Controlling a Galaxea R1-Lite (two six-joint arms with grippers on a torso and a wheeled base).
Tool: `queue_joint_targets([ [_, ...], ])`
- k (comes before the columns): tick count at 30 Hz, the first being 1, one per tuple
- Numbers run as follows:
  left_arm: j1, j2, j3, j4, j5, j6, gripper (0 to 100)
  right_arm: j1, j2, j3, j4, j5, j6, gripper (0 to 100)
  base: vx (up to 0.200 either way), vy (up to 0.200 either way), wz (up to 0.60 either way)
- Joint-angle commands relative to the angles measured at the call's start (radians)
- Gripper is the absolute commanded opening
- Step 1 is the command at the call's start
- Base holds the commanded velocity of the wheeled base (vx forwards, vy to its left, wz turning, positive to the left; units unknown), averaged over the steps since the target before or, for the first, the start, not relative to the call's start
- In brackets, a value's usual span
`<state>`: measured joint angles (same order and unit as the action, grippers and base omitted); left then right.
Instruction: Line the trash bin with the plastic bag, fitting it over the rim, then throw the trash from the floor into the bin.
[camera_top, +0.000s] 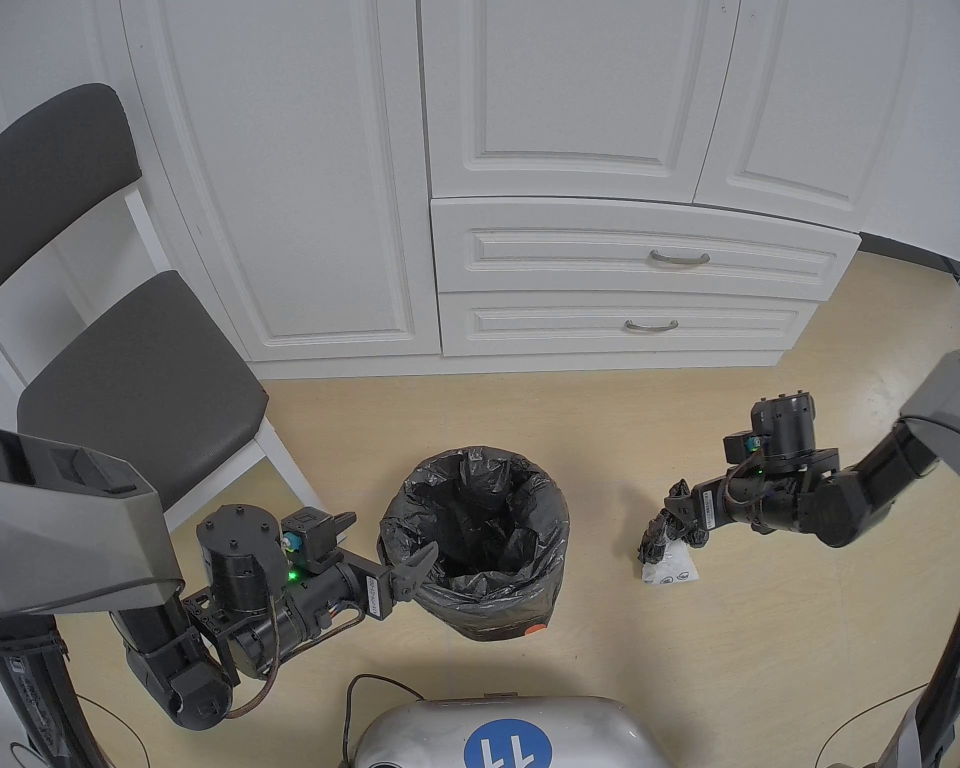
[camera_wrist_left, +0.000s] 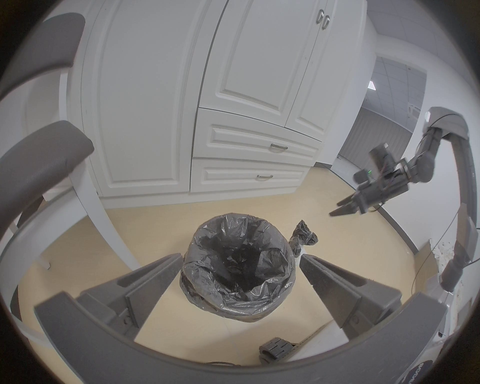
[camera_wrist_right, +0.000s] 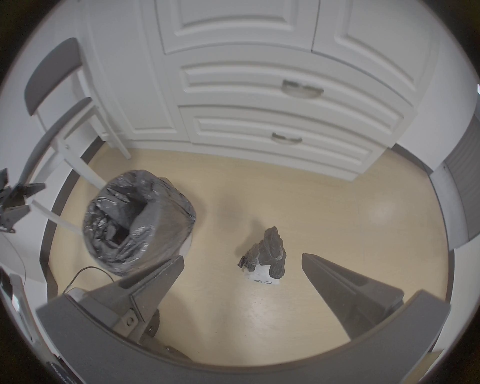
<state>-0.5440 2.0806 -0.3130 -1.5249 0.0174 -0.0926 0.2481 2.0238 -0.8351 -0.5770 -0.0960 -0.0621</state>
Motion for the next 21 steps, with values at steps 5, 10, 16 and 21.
queue_joint_targets([
  [5, 0.012, -0.028, 0.002, -0.003, 0.004, 0.017, 100, -0.145, 0.477, -0.36, 0.063, 0.074, 0.174, 100, 0.0, 0.0, 0.0],
  [10, 0.027, -0.019, -0.008, -0.003, 0.004, 0.017, 100, -0.147, 0.559, -0.553, 0.213, 0.087, 0.332, 100, 0.0, 0.0, 0.0],
  [16, 0.053, -0.017, -0.02, -0.003, 0.004, 0.019, 100, -0.181, 0.67, -0.74, 0.29, 0.078, 0.381, 100, 0.0, 0.0, 0.0],
  [21, 0.062, -0.019, -0.021, -0.003, 0.004, 0.019, 100, -0.202, 0.794, -0.963, 0.482, 0.047, 0.397, 100, 0.0, 0.0, 0.0],
])
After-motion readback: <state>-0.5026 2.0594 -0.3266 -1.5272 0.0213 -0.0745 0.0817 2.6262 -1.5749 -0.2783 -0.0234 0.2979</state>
